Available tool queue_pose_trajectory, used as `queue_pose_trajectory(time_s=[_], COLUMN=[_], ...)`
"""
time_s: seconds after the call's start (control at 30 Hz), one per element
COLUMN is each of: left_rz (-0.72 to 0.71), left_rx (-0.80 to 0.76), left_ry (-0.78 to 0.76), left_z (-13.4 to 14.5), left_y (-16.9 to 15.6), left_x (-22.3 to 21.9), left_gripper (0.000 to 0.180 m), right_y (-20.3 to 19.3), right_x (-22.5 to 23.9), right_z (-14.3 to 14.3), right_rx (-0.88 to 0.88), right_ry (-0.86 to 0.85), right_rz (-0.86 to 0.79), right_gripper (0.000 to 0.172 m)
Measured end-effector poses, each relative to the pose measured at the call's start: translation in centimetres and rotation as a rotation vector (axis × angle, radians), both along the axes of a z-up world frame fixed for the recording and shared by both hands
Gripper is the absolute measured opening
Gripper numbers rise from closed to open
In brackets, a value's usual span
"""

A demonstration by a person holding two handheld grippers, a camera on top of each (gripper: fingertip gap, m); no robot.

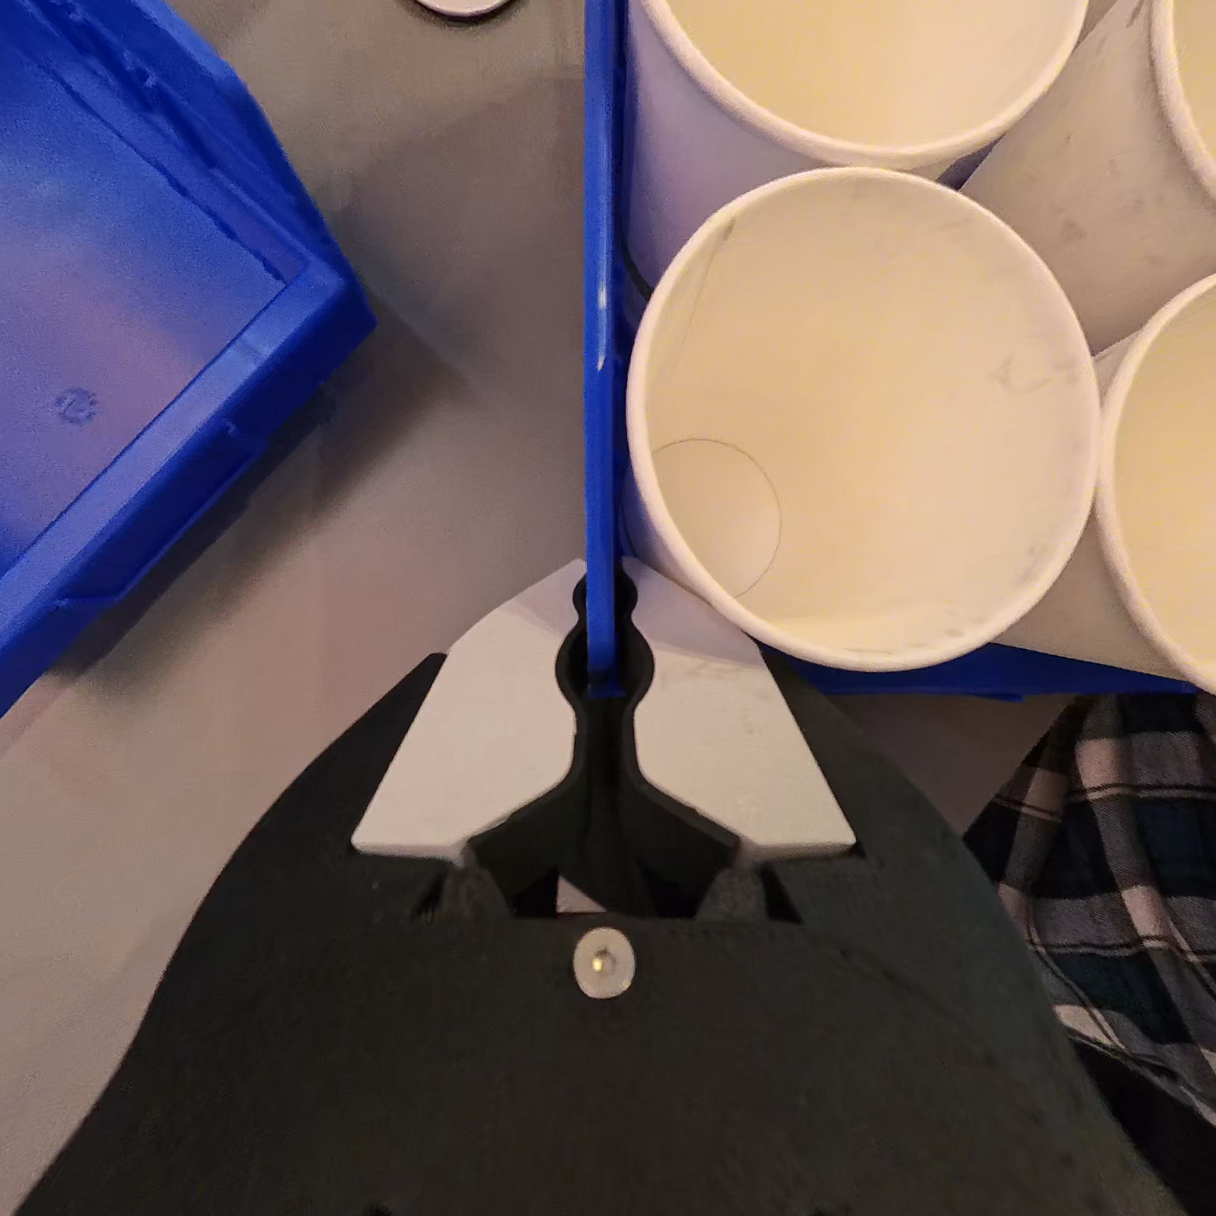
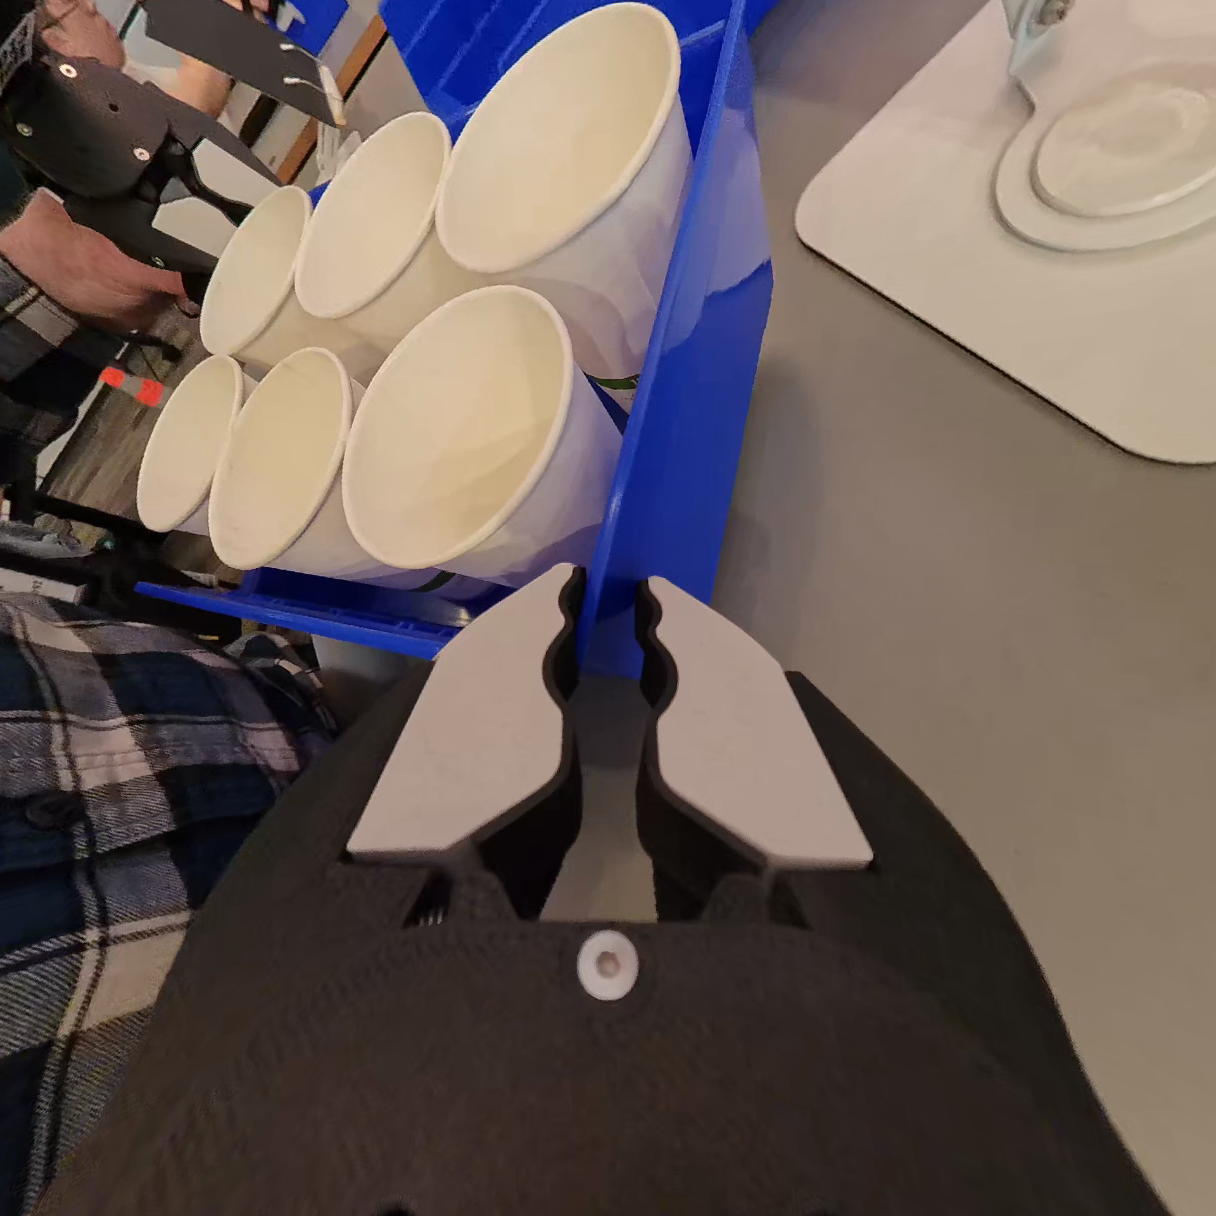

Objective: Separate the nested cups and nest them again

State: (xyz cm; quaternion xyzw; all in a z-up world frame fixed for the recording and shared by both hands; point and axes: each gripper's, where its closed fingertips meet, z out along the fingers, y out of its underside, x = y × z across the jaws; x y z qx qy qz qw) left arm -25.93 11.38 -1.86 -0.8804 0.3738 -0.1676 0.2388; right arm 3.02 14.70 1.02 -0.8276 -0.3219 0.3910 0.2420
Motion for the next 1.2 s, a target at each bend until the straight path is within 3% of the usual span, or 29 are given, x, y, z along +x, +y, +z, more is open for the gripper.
queue_pose_trajectory(time_s=[0.43, 0.9, 1.2], left_rz=[0.161, 0.473, 0.671], left_rx=[0.009, 0.020, 0.038], left_ry=[0.058, 0.084, 0.112], left_z=[4.3, 3.3, 2.1], left_y=[-6.0, -13.5, -16.3], left_x=[-7.7, -17.9, -25.0], left_gripper=[0.003, 0.003, 0.003], right_y=[-2.1, -1.9, -0.3], right_x=[-8.5, -22.1, -32.7], right_z=[3.2, 2.3, 1.0], right_rx=[0.014, 0.043, 0.062], right_ry=[0.031, 0.055, 0.061], right_rz=[0.202, 0.439, 0.577], right_gripper=[0.016, 0.015, 0.015])
